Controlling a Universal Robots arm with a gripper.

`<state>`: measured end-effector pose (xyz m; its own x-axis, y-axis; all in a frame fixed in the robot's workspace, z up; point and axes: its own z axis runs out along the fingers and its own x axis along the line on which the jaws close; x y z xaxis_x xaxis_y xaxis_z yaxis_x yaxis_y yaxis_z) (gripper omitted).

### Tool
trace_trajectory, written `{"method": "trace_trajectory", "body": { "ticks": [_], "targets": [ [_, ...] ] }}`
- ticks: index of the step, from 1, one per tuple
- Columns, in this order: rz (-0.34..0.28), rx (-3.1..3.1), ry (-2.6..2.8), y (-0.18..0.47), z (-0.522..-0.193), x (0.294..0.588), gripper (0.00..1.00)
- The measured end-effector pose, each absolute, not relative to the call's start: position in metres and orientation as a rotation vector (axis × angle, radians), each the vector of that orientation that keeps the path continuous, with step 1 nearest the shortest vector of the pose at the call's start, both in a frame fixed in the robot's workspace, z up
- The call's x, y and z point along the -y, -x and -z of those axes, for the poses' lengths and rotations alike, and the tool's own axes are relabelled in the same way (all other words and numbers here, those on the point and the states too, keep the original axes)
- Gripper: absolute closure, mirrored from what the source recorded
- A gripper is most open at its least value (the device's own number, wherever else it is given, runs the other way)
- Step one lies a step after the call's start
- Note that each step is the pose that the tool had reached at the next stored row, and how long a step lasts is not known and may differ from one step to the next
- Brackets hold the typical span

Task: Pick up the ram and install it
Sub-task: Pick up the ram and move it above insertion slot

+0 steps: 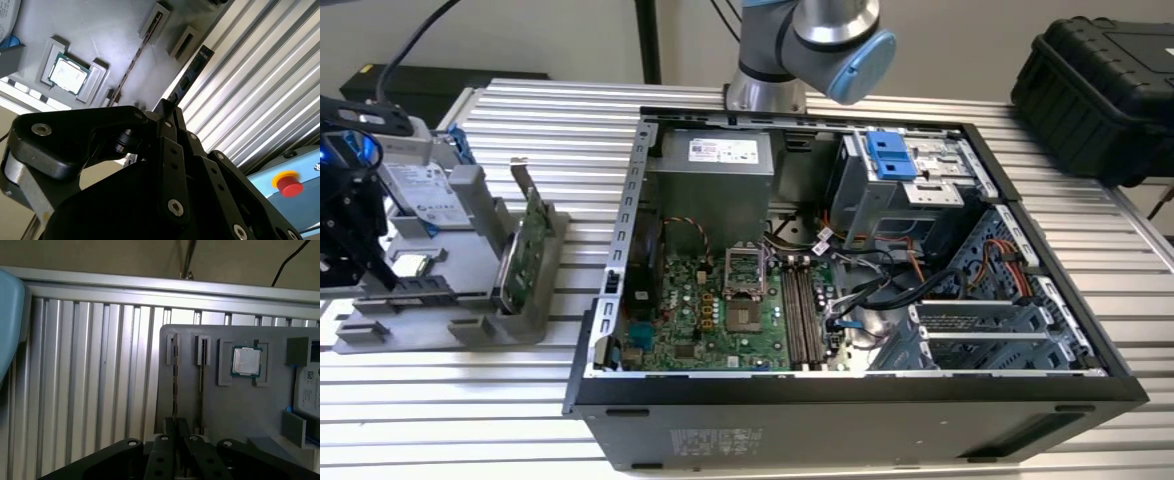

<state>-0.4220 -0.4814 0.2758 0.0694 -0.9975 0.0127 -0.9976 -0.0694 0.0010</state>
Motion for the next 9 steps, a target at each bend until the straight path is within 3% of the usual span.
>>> {"method": "trace_trajectory", "body": {
  "ticks": [9],
  "targets": [
    [-0.013,2.137,-2.29,0.422,-0.2787,0.4814,1.0]
  ]
}}
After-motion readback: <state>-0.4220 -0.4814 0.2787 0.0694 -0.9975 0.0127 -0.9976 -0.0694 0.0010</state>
